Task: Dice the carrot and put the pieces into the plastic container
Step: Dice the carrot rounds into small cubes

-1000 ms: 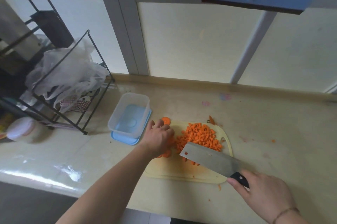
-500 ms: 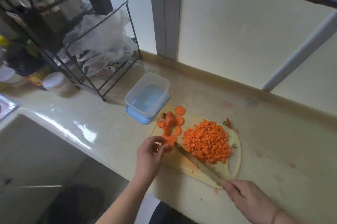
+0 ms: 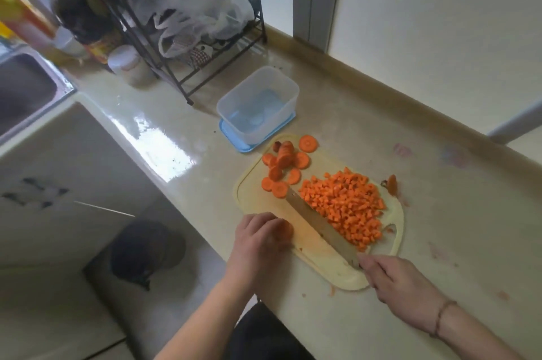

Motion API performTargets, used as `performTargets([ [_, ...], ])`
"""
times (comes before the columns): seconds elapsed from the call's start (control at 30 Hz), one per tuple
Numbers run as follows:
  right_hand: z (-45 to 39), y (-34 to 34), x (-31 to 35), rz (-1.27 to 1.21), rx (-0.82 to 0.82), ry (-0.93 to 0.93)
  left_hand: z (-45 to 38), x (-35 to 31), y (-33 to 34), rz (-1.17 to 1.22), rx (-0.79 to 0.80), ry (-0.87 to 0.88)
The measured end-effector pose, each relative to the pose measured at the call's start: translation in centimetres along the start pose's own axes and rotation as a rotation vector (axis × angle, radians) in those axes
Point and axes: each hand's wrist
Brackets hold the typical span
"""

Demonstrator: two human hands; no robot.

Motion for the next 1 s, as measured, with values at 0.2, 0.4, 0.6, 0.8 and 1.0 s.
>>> performTargets([
  [0.2,1.1,2.3,1.2,0.005,-0.08,0.025,-0.8,-0.7,1.8,-0.017,-0.089,0.019],
  [0.4,1.3,2.2,1.3,0.005,-0.124,0.054,-0.1,0.3,2.3,-0.052,-0.078,0.142],
  [0.6,1.7,2.4,1.5,0.11,-0.098,0.074,0.2,1.0,2.1,0.027,0.037,0.222],
  [0.8,2.2,2.4,1.5,0.256,0.019,0.183,-0.1,0.3,1.8,0.042,0.06,0.211],
  [1.0,0.4,2.4,1.7,0.253,0.005,0.091,-0.4,-0.1,1.8,0.022,0.048,0.198],
])
Point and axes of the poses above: each hand's wrist, its own z-axis away from the middle knuckle, its own y-axis out of the palm, x = y × z, and after that the axes turned 11 degrees about z, right-handed
